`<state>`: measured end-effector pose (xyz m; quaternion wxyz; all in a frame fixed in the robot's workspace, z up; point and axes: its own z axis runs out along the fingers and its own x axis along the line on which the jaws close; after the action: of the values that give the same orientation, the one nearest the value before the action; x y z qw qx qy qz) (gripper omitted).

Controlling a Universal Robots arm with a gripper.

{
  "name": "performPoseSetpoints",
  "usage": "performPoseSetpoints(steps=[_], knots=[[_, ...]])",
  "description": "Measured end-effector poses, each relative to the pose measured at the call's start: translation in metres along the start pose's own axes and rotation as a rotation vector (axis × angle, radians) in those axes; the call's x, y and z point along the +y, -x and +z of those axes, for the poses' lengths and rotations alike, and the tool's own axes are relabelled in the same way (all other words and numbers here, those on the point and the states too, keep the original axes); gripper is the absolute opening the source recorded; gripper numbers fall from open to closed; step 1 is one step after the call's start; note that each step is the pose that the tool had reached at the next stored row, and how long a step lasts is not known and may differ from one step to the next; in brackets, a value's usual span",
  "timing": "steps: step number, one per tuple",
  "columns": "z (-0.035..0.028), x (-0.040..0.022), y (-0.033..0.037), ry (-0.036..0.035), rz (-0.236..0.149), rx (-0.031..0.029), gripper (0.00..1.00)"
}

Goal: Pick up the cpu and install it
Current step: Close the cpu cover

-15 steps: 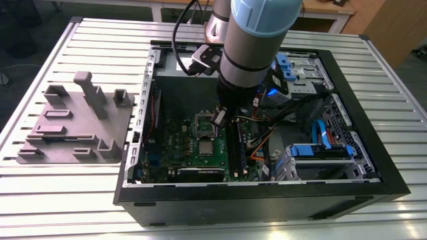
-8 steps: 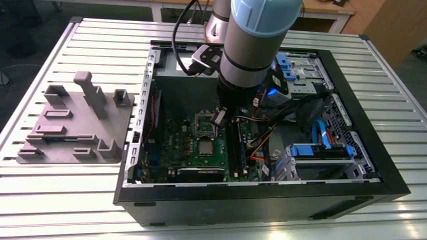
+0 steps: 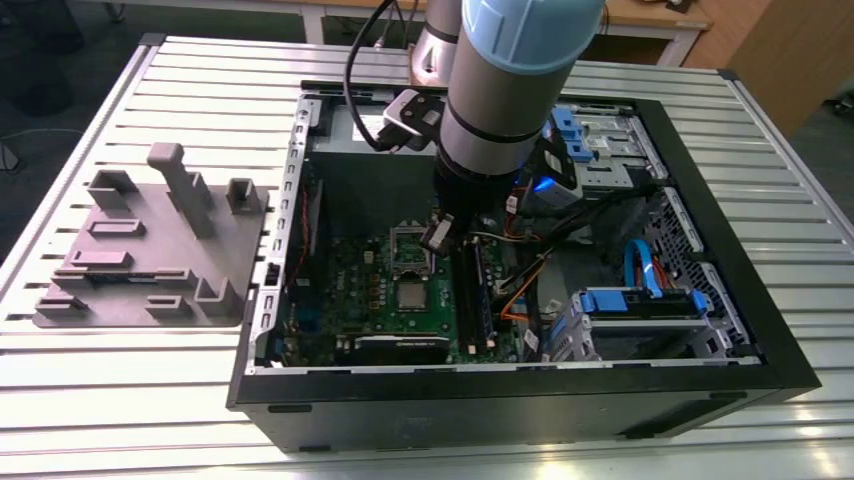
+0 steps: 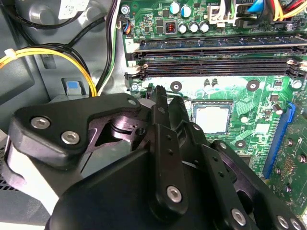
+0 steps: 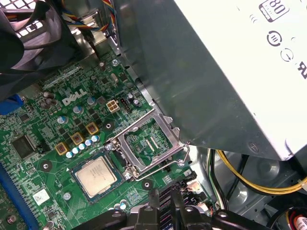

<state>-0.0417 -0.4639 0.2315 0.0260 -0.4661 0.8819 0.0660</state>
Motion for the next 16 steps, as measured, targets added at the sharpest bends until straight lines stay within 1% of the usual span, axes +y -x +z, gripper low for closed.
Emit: performPoseSetpoints(steps=[4,6,16], knots=[[0.0000,0.0000,0.0000,0.0000,0.000,0.0000,0.22],[0.0000,0.0000,0.0001,0.0000,0.000,0.0000,0.10],[0.0002,0.0001,0.0002,0.0000,0.000,0.0000,0.10]])
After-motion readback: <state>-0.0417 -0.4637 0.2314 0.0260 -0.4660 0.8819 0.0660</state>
